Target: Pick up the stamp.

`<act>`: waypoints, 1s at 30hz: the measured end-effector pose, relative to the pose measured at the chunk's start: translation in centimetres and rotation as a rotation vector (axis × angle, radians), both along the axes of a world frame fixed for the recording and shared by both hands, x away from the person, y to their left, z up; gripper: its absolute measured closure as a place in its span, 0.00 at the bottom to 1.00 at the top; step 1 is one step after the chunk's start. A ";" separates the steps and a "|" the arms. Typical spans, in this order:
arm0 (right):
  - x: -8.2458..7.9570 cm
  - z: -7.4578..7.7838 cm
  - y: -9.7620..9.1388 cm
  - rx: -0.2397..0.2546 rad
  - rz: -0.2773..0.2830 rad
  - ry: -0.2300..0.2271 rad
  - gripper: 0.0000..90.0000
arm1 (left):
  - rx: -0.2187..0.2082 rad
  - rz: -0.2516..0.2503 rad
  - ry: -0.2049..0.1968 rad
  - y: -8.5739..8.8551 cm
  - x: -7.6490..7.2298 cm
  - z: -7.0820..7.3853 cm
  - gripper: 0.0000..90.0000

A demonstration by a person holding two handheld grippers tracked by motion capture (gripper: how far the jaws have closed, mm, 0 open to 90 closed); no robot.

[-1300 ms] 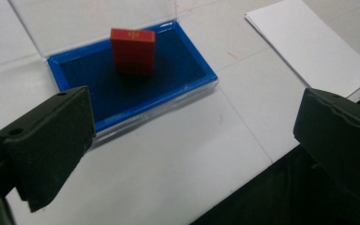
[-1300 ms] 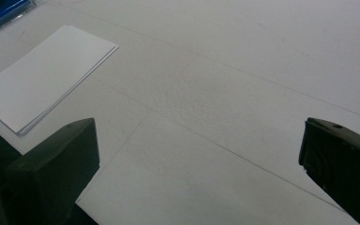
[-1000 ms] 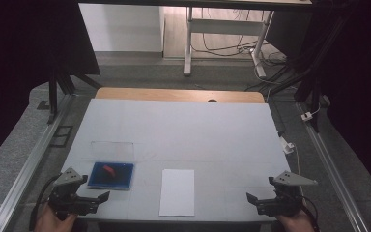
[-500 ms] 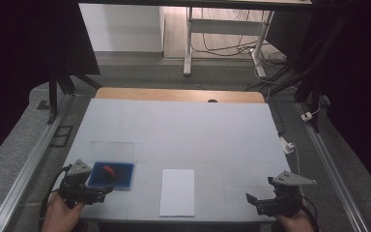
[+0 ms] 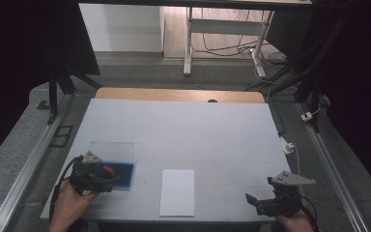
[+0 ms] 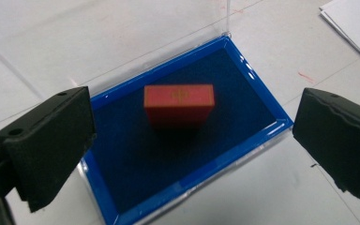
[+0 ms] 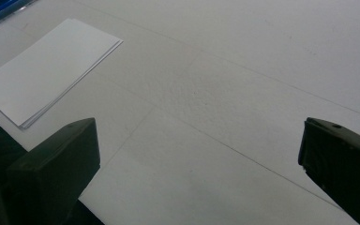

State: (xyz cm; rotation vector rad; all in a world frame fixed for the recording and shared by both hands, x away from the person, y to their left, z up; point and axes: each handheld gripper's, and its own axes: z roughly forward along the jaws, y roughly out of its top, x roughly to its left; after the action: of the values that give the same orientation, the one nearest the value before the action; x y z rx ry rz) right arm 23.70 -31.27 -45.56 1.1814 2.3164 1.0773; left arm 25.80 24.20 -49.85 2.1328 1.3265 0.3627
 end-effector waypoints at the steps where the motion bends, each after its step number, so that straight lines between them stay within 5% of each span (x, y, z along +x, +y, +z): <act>1: 0.0 0.0 0.0 -0.001 0.001 0.000 0.00 | 0.001 0.000 0.003 0.0 0.2 -0.1 0.00; 7: 0.0 0.0 0.0 -0.003 0.005 0.001 0.00 | 0.047 0.002 0.012 0.2 0.9 -0.2 0.07; 22: 0.0 -0.1 0.1 -0.009 0.012 0.002 0.00 | 0.041 -0.033 0.045 0.4 1.2 -0.1 0.63; 30: 0.0 -0.1 0.2 -0.014 0.017 0.003 0.00 | 0.069 -0.034 0.026 0.0 1.0 0.3 0.65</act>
State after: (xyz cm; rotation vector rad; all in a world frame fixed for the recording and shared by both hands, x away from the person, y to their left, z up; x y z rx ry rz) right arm 23.68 -31.08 -45.62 1.1605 2.3364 1.0642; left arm 26.81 24.16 -49.58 2.2219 1.3077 0.3729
